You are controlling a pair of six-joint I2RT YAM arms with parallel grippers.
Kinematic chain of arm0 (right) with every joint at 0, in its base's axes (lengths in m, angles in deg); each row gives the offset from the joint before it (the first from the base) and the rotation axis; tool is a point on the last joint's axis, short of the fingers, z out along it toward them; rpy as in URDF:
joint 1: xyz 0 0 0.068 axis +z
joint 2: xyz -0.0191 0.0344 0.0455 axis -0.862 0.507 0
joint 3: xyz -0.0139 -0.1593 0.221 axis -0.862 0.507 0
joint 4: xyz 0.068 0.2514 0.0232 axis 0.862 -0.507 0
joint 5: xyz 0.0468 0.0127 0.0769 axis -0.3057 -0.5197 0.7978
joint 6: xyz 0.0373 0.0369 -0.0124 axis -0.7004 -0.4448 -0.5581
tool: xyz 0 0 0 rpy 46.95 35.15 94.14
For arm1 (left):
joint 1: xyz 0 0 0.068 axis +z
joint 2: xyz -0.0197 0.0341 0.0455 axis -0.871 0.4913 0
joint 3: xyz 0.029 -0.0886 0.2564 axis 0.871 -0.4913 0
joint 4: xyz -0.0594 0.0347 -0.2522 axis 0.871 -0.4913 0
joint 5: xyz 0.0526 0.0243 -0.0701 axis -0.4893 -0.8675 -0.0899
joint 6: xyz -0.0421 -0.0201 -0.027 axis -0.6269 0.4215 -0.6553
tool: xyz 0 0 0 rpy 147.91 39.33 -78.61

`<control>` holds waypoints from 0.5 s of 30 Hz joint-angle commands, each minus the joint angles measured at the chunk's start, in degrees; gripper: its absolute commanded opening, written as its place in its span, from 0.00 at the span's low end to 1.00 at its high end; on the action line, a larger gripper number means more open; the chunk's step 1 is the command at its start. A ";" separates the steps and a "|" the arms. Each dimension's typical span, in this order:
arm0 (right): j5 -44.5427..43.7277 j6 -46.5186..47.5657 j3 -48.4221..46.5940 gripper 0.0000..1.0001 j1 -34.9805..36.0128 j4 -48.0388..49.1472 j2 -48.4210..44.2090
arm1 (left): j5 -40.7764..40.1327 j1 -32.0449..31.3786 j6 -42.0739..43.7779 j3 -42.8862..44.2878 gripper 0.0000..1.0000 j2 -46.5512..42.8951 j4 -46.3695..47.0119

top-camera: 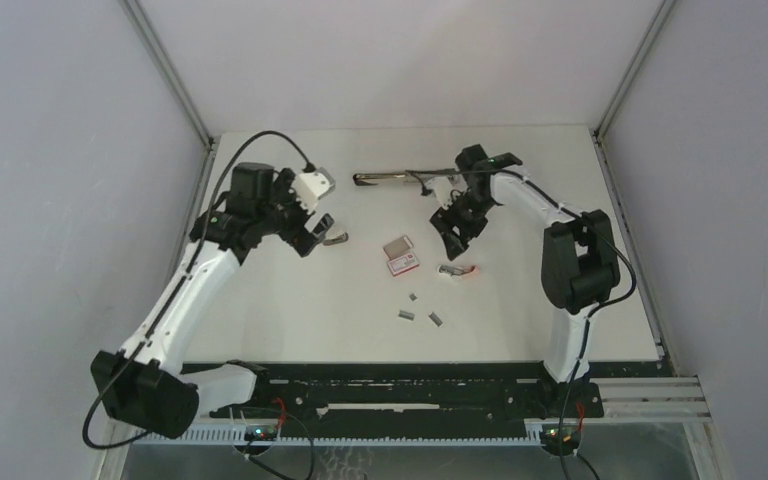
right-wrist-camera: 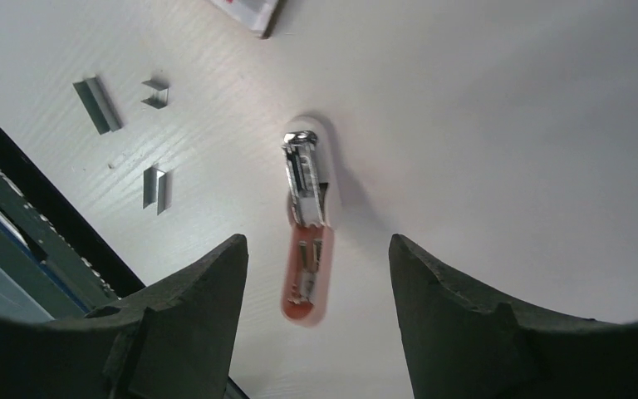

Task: Unload the staples from the stapler
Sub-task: Place the stapler at the center of the board, then pick up the stapler from the center of the board.

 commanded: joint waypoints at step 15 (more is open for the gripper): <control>-20.87 3.20 8.05 0.65 13.25 5.08 -0.36 | -0.08 11.76 -6.33 -18.64 1.00 -21.25 8.81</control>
